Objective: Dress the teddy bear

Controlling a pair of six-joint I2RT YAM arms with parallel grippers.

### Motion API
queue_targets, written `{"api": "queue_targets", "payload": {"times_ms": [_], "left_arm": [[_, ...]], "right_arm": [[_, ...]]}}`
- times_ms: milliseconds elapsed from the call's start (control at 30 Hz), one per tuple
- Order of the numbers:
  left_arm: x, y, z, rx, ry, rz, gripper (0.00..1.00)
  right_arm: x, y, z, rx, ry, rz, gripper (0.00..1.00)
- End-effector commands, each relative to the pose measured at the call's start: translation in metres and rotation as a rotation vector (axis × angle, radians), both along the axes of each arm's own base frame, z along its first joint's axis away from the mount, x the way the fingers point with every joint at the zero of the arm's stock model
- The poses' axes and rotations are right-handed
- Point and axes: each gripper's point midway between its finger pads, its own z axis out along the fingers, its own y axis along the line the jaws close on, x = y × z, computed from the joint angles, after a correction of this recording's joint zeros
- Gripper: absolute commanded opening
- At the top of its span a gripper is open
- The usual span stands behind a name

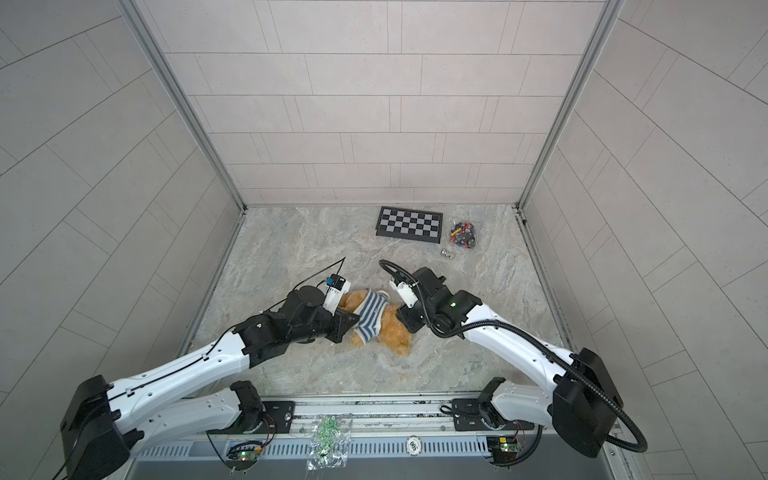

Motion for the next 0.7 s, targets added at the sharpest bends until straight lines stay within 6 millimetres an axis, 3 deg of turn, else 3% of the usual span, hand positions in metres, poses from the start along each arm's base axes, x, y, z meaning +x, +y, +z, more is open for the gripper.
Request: {"api": "queue_targets", "payload": {"times_ms": [0,133,333,533,667], "left_arm": [[0.005,-0.011,0.014,-0.054,-0.013,-0.002,0.0],[0.008,-0.018,0.023,-0.091,-0.008,0.002,0.0],[0.011,-0.025,0.034,-0.121,-0.008,-0.008,0.0],[0.011,-0.032,0.044,-0.172,-0.003,-0.017,0.0],[0.015,-0.03,0.047,-0.177,-0.008,0.002,0.0]], "right_arm": [[-0.003,-0.005,0.02,0.027,-0.086,0.017,0.55],[-0.018,-0.004,0.026,0.049,-0.121,0.057,0.62],[-0.031,0.003,0.003,0.046,-0.089,0.064,0.65],[-0.016,0.007,-0.012,-0.002,-0.098,0.019,0.66],[-0.006,0.002,-0.023,-0.056,-0.101,-0.021,0.6]]}}
